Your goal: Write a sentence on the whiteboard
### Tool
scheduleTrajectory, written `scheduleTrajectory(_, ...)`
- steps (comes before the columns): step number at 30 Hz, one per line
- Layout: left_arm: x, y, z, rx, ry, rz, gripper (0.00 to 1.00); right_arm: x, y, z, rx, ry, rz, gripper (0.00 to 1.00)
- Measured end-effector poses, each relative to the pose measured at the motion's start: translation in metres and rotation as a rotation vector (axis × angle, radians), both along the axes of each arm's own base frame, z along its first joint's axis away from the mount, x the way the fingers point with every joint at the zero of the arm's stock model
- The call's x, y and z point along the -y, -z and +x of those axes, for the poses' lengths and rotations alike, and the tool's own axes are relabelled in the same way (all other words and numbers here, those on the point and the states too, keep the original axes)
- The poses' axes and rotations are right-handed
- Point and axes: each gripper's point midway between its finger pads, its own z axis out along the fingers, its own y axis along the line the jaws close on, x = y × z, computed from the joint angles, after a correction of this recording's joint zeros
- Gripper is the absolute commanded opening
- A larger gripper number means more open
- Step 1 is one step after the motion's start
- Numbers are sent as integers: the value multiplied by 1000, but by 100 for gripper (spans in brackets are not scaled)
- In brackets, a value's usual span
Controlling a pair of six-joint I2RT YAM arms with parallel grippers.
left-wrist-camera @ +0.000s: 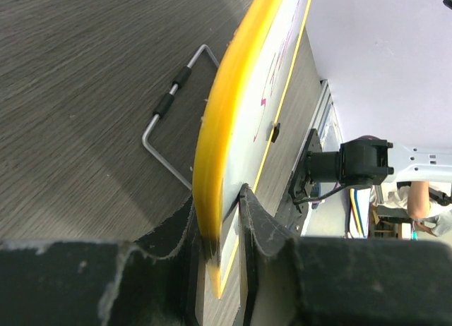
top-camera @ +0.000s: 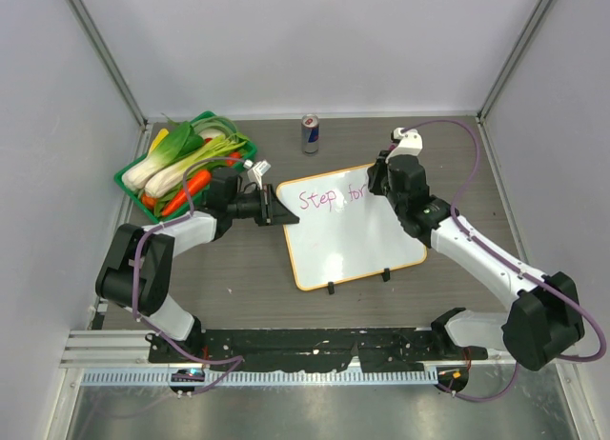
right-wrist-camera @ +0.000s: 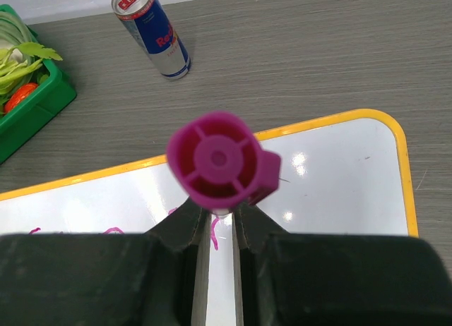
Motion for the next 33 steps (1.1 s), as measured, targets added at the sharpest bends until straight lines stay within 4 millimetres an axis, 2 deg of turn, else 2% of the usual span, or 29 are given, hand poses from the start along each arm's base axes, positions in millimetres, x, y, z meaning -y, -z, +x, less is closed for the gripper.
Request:
scheduleTrajectory(11, 0, 0, 0, 0, 1, 1, 0, 2, 1, -6, -13, -6, -6, 1)
scheduleTrajectory(22, 0, 0, 0, 0, 1, 1, 0, 3, -7, -8, 4, -9, 4, 1)
scheduleTrajectory(33, 0, 0, 0, 0, 1, 1, 0, 4, 3, -4, -18, 0, -10, 2)
